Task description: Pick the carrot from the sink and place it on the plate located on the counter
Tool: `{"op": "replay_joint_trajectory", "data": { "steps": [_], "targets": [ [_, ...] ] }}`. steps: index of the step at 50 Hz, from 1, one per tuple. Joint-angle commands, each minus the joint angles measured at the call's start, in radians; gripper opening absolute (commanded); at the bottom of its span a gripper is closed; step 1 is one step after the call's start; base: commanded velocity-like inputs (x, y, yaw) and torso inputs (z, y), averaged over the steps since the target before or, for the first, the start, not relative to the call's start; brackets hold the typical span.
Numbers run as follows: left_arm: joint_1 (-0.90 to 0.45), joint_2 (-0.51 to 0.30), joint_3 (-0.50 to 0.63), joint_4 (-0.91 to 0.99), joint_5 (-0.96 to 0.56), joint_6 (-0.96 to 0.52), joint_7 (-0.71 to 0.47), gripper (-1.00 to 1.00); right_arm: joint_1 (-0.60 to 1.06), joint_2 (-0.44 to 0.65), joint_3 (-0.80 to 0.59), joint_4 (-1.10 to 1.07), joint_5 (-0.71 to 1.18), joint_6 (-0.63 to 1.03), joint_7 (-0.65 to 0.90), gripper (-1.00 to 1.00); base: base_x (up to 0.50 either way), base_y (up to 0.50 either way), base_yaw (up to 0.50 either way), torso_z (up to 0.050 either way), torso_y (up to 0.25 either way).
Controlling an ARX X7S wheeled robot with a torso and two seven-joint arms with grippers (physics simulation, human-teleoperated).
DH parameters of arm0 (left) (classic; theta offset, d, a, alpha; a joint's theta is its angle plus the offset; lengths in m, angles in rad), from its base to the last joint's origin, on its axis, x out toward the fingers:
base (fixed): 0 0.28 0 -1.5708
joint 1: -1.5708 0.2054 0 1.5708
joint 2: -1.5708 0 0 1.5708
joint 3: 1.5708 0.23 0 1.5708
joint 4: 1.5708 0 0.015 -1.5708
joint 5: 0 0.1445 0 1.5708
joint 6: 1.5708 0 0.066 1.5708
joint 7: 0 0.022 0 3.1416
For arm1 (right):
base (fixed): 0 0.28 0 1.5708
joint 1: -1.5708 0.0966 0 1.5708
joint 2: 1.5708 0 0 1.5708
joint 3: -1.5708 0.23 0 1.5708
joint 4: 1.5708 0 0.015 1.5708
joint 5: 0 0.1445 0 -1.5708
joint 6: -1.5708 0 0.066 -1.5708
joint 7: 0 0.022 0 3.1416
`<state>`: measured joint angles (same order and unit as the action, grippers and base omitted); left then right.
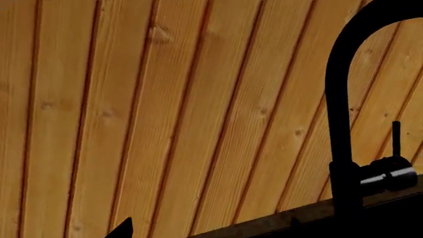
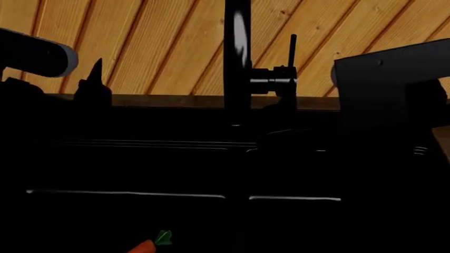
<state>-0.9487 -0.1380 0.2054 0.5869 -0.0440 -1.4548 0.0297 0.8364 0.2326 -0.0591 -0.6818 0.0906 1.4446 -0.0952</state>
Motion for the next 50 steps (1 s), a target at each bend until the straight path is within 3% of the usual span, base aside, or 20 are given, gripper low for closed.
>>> {"op": "replay_joint_trajectory", "data": {
  "steps": [1,2,4,9,13,21,33,50],
  "targets": [
    [-0.169,-0.212,-0.036,-0.114,-0.665,-0.115,-0.471,1.0,0.002,0.0,0.008,-0.016,0.008,0.007,-0.006,1.0,0.0,0.0,0.0,0.0,0.0],
    [-0.183,-0.23,-0.026,-0.139,-0.815,-0.114,-0.578,1.0,0.003,0.001,0.009,-0.02,0.009,0.011,-0.006,1.0,0.0,0.0,0.0,0.0,0.0],
    [-0.193,-0.254,0.008,-0.154,-1.115,-0.106,-0.617,1.0,0.004,0.002,0.013,-0.024,0.009,0.014,-0.006,1.0,0.0,0.0,0.0,0.0,0.0],
    [-0.194,-0.285,0.09,-0.17,-1.131,-0.092,-0.603,1.0,0.002,0.002,0.01,-0.024,0.012,0.012,-0.006,1.0,0.0,0.0,0.0,0.0,0.0],
    [-0.194,-0.281,0.091,-0.21,-1.241,-0.107,-0.626,1.0,0.003,0.003,0.012,-0.027,0.014,0.015,-0.005,1.0,0.0,0.0,0.0,0.0,0.0],
    [-0.198,-0.306,0.189,-0.242,-1.263,-0.086,-0.631,1.0,0.002,0.004,0.008,-0.018,0.016,0.008,-0.001,1.0,0.0,0.0,0.0,0.0,0.0],
    [-0.24,-0.303,0.398,-0.367,-1.13,-0.008,-0.481,1.0,0.006,0.005,0.017,-0.025,0.026,0.019,-0.006,1.0,0.0,0.0,0.0,0.0,0.0],
    [-0.234,-0.299,0.546,-0.483,-1.048,0.057,-0.37,1.0,0.005,0.012,0.019,-0.023,0.03,0.012,0.0,1.0,0.0,0.0,0.0,0.0,0.0]
  ]
}}
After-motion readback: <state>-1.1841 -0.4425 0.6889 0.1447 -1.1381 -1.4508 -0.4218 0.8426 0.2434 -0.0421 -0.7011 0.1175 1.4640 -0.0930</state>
